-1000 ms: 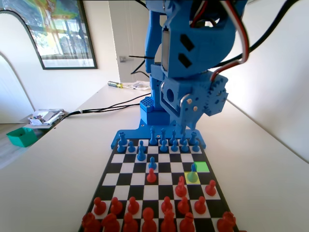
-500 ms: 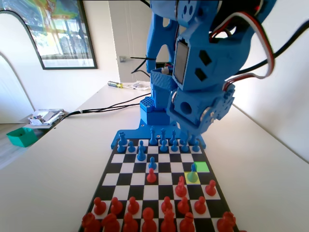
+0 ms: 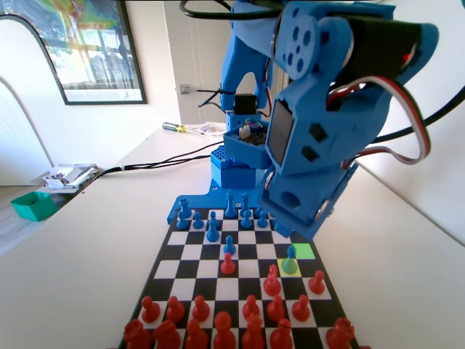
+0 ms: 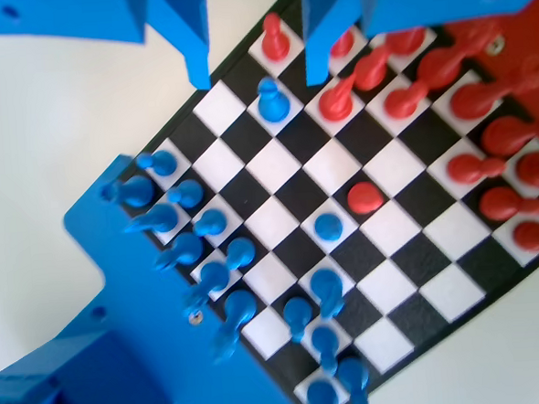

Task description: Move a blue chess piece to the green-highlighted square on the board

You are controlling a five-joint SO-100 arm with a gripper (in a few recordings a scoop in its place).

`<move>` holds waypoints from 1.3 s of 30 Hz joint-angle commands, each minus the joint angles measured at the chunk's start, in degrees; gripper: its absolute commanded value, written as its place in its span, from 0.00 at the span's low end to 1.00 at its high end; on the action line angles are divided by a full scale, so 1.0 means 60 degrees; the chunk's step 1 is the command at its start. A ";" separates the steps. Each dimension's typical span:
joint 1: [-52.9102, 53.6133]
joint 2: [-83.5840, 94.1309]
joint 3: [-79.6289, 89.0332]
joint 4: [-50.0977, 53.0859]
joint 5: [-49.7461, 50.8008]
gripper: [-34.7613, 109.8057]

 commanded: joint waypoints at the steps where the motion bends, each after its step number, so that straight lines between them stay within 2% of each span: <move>1: -0.0161 0.0337 -0.0059 -0.0659 0.0161 0.33; 6: -0.0176 0.0337 0.0425 -0.1992 0.0850 0.34; 21: -0.0176 0.0923 0.2607 -0.3545 0.0747 0.34; 39: -0.0557 0.1055 0.2944 -0.4277 0.1318 0.34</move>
